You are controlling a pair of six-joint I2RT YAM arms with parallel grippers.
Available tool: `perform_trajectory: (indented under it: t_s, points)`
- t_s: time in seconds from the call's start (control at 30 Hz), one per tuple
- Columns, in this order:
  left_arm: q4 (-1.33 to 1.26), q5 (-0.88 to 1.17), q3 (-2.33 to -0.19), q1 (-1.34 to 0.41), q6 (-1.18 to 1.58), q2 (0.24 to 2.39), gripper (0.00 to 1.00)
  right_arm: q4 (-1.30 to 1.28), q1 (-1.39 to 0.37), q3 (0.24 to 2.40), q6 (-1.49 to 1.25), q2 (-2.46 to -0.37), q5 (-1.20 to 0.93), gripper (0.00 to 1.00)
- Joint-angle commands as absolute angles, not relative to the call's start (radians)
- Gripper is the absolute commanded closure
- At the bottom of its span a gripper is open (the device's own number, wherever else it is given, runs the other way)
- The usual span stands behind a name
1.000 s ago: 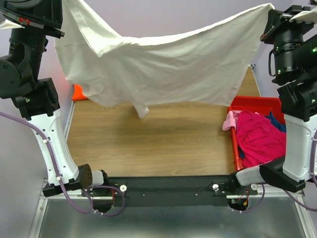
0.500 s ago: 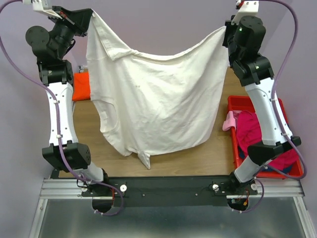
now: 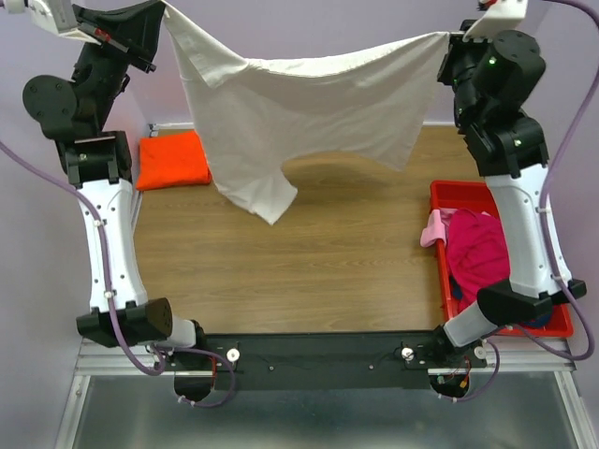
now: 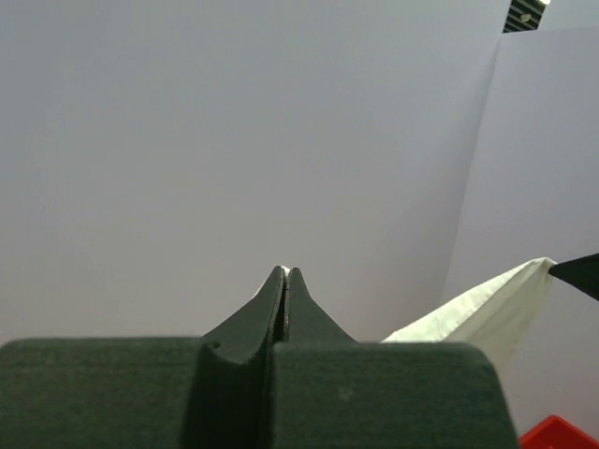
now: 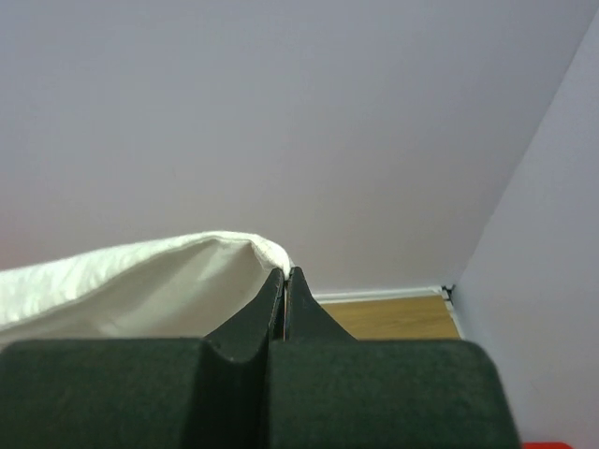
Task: Fold and stack the t-shirts
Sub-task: Flatten the tshirt out
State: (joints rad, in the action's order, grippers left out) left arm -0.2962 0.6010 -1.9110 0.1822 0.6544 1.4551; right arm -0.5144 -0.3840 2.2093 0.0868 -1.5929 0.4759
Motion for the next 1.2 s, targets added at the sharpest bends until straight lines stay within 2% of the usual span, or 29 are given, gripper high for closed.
perform_trajectory:
  t_s: [0.0, 0.23, 0.5, 0.67, 0.73, 0.83, 1.0, 1.13, 1.17]
  points:
    - [-0.431, 0.592, -1.896, 0.190, 0.598, 1.335, 1.00, -0.448, -0.383, 2.218, 0.090, -1.482, 0.374, 1.00]
    - [-0.382, 0.574, -1.920, 0.193, 0.482, 1.203, 1.00, -0.371, -0.383, 2.108, 0.098, -1.326, 0.238, 1.00]
    - [-0.319, 0.515, -2.066, 0.193, 0.336, 1.129, 1.00, -0.331, -0.383, 2.163, 0.022, -1.279, 0.140, 1.00]
    - [-0.422, 0.561, -2.019, 0.195, 0.423, 1.140, 1.00, -0.319, -0.382, 2.166, 0.003, -1.296, 0.153, 1.00]
    - [-0.457, 0.575, -1.974, 0.193, 0.460, 1.153, 1.00, -0.311, -0.383, 2.143, -0.023, -1.305, 0.240, 1.00]
    - [-0.512, 0.598, -1.870, 0.189, 0.544, 1.210, 1.00, -0.298, -0.383, 2.088, -0.034, -1.342, 0.348, 1.00]
    - [-0.531, 0.627, -1.750, 0.100, 0.545, 1.426, 1.00, -0.291, -0.374, 1.987, -0.044, -1.469, 0.520, 1.00]
    - [-0.497, 0.661, -1.793, 0.060, 0.523, 1.687, 1.00, -0.258, -0.284, 1.869, -0.126, -1.598, 0.459, 1.00]
    - [-0.456, 0.660, -1.854, 0.043, 0.505, 1.812, 1.00, -0.235, -0.259, 1.836, -0.156, -1.638, 0.424, 1.00]
